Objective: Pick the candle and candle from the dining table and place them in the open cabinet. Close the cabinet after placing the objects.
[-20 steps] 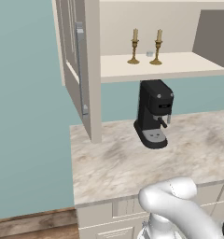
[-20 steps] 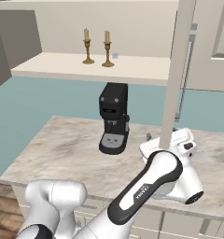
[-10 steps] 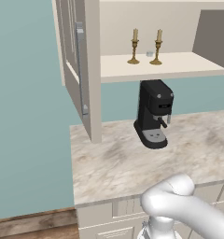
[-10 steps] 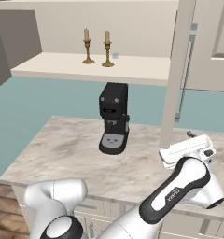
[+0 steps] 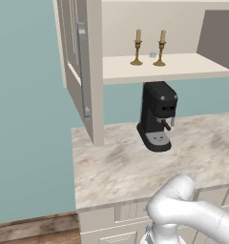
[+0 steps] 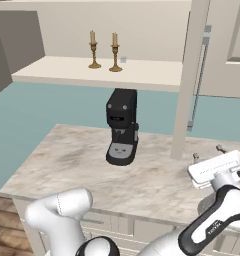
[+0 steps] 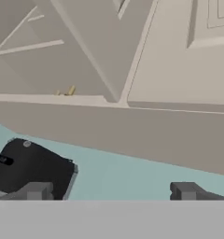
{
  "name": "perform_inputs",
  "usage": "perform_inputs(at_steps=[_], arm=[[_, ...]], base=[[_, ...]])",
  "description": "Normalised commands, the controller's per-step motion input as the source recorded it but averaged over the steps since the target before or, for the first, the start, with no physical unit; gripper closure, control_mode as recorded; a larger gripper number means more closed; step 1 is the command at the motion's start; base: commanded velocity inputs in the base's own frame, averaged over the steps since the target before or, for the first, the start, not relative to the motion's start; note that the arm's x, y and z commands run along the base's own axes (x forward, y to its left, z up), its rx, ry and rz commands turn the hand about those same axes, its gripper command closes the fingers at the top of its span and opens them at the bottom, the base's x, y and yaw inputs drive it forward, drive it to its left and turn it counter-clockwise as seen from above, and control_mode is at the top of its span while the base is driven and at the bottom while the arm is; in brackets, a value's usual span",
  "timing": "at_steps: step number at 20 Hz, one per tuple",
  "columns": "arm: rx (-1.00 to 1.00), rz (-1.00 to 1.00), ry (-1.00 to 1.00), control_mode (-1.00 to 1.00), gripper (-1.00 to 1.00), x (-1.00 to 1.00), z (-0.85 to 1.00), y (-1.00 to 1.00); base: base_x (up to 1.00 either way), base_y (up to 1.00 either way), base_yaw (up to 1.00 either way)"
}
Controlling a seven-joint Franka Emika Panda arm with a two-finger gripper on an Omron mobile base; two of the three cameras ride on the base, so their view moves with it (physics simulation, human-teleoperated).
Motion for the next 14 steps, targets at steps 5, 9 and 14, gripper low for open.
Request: perform_inputs(at_steps=[5,9,14], arm=[[0.0,0.08,-0.15,-1.0,-1.0,0.01,0.2,-0.18],[-0.02,0.07,-0.16,-1.0,-1.0,0.0,0.31,-0.04],[-0.07,0.07,-0.18,-1.0,-1.0,0.0,0.44,0.02]], base=[[0.0,0.0,0.0],[0.0,0.0,0.0],[0.0,0.0,0.0]])
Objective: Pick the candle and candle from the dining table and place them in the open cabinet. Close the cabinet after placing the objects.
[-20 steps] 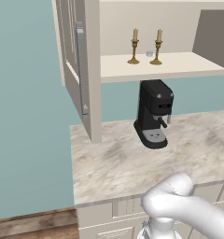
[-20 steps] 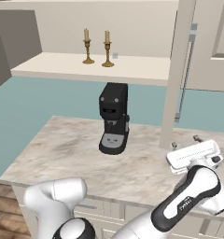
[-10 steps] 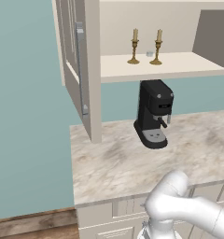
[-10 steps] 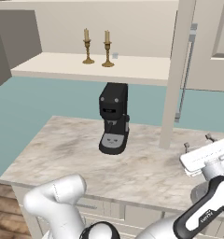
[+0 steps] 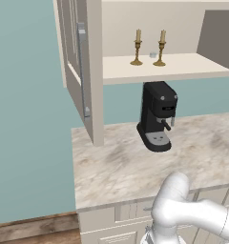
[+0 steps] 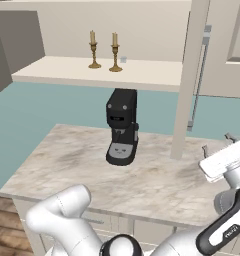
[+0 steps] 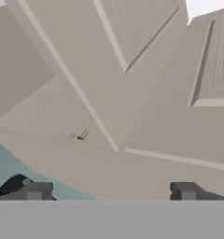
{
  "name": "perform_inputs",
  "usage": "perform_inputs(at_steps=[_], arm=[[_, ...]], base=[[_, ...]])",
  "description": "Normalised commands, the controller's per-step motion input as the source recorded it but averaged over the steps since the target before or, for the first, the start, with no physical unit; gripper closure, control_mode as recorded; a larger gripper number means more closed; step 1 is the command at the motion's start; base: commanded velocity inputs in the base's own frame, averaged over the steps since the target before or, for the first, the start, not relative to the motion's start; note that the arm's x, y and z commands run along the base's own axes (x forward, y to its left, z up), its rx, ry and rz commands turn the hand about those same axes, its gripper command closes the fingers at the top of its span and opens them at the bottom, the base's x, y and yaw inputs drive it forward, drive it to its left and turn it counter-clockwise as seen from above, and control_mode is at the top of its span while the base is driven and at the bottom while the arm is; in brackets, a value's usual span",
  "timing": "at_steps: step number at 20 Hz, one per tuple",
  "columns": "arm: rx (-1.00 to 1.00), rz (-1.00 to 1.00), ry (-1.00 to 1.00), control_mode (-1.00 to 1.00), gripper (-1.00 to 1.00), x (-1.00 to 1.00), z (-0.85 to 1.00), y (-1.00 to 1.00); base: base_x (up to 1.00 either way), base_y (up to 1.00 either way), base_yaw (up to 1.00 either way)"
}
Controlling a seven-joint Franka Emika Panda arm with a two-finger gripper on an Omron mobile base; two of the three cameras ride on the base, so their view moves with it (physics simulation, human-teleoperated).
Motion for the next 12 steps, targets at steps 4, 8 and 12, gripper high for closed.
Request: perform_inputs(at_steps=[4,8,12], arm=[[-0.12,0.05,-0.2,-1.0,-1.0,-0.13,0.51,0.12],[-0.19,0.0,-0.2,-1.0,-1.0,-0.39,0.48,0.49],[-0.25,0.0,-0.12,-1.0,-1.0,-0.46,0.29,0.64]], base=[[0.0,0.0,0.0],[0.0,0.0,0.0],[0.0,0.0,0.0]])
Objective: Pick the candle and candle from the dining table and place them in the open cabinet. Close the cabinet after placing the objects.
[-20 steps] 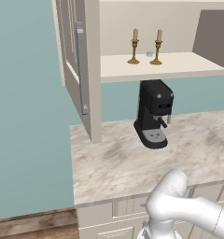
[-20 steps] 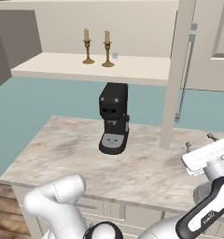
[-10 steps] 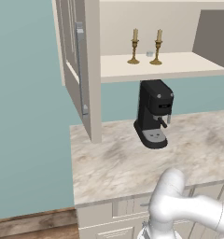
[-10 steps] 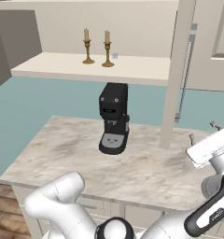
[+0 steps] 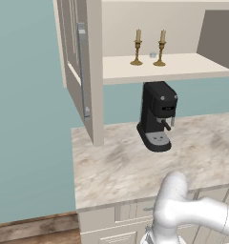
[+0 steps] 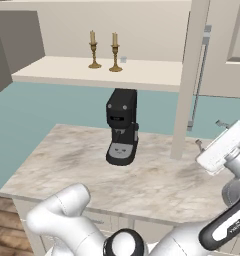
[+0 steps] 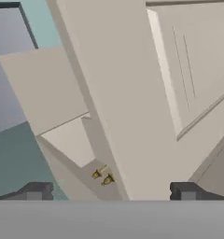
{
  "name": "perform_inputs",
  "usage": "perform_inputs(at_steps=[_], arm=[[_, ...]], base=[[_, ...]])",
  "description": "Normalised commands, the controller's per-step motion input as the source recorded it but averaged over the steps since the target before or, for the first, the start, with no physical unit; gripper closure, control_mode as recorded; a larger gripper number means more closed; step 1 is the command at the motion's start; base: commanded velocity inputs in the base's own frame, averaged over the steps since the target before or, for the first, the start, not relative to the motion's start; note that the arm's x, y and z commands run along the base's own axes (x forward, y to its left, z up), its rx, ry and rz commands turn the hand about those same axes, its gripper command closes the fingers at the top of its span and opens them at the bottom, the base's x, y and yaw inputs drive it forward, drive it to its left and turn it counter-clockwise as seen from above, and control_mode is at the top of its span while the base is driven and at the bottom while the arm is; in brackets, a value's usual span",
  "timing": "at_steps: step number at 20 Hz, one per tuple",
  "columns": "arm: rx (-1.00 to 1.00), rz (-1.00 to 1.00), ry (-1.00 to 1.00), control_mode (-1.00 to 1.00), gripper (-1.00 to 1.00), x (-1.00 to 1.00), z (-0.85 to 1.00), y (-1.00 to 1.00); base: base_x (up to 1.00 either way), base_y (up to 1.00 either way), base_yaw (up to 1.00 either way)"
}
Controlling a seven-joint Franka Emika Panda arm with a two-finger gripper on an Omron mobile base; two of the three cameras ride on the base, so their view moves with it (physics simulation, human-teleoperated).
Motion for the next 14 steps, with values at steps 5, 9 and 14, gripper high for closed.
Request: perform_inputs(at_steps=[5,9,14], arm=[[-0.22,0.0,-0.03,-1.0,-1.0,-0.26,0.29,0.74],[-0.17,0.0,0.0,-1.0,-1.0,-0.16,0.36,0.83],[-0.14,-0.01,0.0,-1.0,-1.0,-0.27,0.3,0.99]], base=[[0.0,0.0,0.0],[0.0,0.0,0.0],[0.0,0.0,0.0]])
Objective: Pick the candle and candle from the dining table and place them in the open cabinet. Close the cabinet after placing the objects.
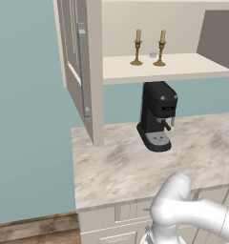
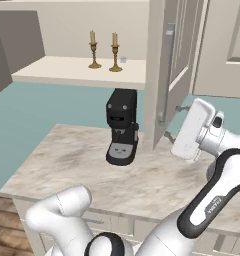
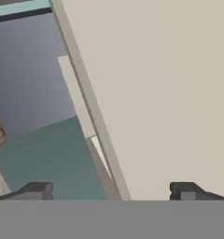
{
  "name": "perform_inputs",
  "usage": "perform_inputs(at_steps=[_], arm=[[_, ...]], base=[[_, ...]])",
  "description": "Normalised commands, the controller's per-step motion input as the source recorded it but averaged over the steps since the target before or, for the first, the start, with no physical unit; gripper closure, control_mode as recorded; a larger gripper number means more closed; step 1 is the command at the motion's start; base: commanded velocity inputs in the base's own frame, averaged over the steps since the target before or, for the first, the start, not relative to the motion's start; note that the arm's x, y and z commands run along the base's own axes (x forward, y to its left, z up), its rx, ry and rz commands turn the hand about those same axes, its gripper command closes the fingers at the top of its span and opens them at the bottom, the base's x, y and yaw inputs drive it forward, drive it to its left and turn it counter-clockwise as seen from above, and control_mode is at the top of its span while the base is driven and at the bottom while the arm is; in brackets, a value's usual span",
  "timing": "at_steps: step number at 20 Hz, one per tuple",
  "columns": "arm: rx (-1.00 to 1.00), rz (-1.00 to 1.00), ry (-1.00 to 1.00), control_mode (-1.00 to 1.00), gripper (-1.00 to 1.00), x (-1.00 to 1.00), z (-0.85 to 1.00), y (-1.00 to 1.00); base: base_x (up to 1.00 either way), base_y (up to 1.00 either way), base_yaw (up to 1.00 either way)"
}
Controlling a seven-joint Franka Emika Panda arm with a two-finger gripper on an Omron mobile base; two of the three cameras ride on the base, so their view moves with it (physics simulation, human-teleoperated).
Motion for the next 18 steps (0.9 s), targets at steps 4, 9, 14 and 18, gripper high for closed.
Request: perform_inputs(at_steps=[4,9,14,18], arm=[[-0.11,-0.02,0.0,-1.0,-1.0,-0.4,0.28,1.0],[-0.1,-0.12,0.0,-1.0,-1.0,-0.39,0.23,0.99],[-0.13,-0.29,0.01,-1.0,-1.0,-0.05,0.14,0.98],[-0.15,-0.37,0.03,-1.0,-1.0,0.29,0.1,0.87]], base=[[0.0,0.0,0.0],[0.0,0.0,0.0],[0.0,0.0,0.0],[0.0,0.0,0.0]])
